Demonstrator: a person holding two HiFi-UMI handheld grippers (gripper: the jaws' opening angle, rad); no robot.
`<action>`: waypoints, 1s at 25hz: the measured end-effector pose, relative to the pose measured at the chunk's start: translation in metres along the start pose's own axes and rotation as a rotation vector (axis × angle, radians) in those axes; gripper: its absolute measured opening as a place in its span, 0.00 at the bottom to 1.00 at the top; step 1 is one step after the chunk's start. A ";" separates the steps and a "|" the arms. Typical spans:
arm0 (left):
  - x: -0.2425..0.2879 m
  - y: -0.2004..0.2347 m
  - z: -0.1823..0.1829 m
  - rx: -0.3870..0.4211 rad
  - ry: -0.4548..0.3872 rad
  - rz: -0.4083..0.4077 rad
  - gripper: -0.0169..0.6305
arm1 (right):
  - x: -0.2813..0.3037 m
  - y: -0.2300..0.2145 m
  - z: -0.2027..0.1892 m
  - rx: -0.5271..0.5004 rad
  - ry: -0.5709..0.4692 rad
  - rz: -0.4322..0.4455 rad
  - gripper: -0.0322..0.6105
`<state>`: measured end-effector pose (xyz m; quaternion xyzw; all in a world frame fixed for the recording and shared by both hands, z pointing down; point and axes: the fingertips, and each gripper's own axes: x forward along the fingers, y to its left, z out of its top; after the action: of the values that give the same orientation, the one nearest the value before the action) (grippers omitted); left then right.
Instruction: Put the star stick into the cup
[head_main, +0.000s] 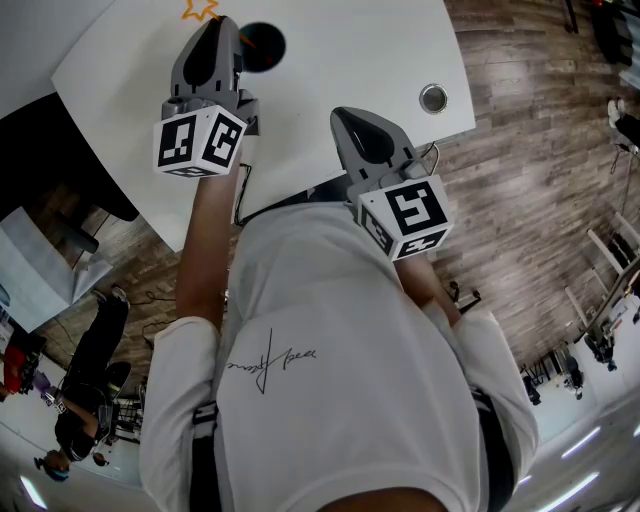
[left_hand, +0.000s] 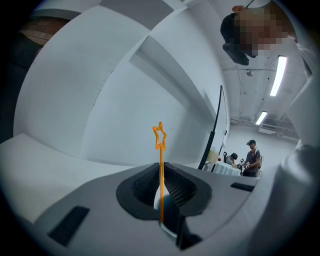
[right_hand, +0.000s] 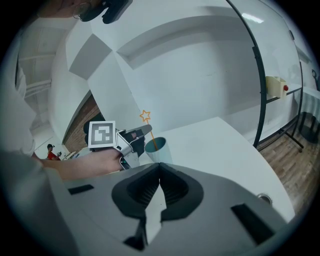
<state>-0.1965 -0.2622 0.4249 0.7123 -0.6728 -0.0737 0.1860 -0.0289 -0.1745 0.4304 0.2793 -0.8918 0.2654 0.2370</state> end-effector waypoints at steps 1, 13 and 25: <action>0.000 0.000 0.000 -0.001 0.002 -0.001 0.05 | 0.000 0.000 0.000 0.000 -0.001 -0.001 0.06; -0.005 0.004 0.001 -0.012 0.021 0.019 0.16 | -0.002 0.002 0.005 -0.008 -0.015 0.005 0.07; -0.023 -0.001 0.003 0.000 0.022 0.044 0.17 | -0.012 0.001 0.015 -0.058 -0.042 0.003 0.07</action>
<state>-0.1990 -0.2397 0.4181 0.6981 -0.6861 -0.0621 0.1949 -0.0246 -0.1782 0.4120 0.2767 -0.9043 0.2340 0.2257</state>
